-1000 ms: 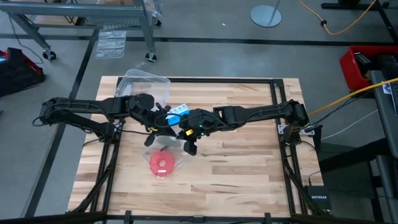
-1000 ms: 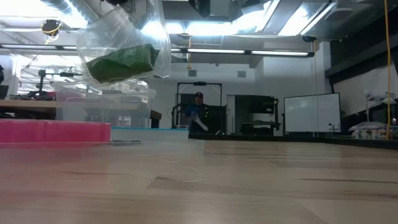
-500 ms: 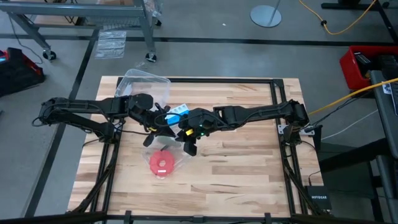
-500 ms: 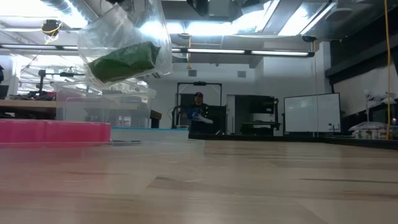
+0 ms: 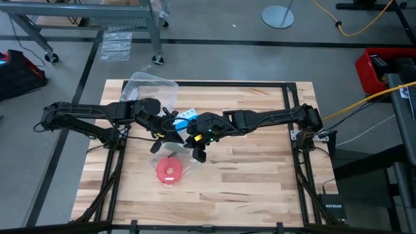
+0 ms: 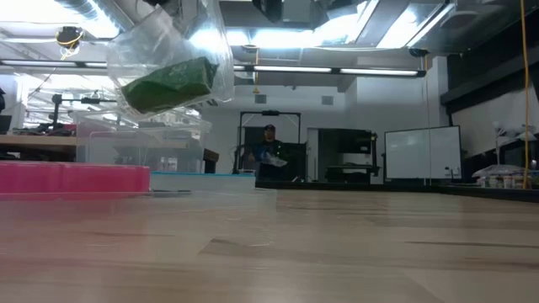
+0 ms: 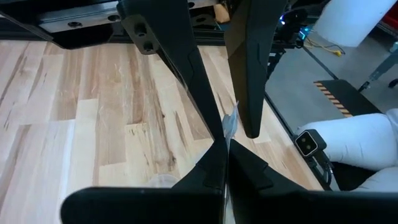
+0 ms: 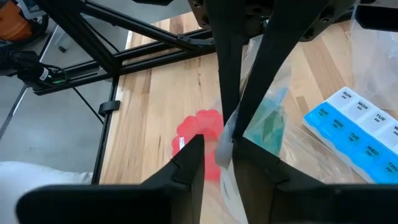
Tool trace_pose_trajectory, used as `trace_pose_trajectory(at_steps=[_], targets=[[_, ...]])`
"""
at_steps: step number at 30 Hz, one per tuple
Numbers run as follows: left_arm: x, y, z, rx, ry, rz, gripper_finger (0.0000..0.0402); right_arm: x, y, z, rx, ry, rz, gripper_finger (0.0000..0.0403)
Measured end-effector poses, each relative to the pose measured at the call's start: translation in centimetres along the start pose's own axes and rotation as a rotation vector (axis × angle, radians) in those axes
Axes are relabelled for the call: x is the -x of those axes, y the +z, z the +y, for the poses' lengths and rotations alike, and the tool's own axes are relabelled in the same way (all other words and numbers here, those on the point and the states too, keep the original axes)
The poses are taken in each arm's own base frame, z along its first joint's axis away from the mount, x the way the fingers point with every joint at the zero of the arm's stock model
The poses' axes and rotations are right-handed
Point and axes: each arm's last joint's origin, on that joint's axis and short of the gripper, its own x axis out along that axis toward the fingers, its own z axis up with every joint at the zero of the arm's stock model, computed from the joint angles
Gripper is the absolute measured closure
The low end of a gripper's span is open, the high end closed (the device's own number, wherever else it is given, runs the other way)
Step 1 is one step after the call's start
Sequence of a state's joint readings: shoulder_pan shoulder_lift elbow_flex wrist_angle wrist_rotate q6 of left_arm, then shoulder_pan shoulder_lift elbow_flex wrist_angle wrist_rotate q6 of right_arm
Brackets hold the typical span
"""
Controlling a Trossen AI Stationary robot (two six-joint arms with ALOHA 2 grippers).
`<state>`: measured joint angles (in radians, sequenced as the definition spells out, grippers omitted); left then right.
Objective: Roll bandage
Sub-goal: Close the transparent zip bag
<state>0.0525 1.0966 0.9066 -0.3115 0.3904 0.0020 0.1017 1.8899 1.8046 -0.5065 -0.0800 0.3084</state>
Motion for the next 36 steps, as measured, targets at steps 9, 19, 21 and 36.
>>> trace_pose_trajectory(at_steps=[9,19,21,36], targets=[[-0.1,-1.0,0.1,0.040,0.011,0.094,0.0401,-1.2,-0.9,-0.4,-0.004,-0.047,0.062,0.0272],[-0.1,-1.2,0.1,0.036,0.038,0.116,0.0401,-1.5,-0.6,-0.4,0.002,-0.074,0.013,0.0227],[-0.1,-1.2,0.1,0.036,0.038,0.115,0.0401,-1.5,-0.7,-0.5,0.002,-0.077,0.018,0.0234],[-0.1,-0.9,0.1,0.056,0.036,0.085,0.0401,-1.6,-0.8,-0.5,0.002,-0.082,0.024,0.0301]])
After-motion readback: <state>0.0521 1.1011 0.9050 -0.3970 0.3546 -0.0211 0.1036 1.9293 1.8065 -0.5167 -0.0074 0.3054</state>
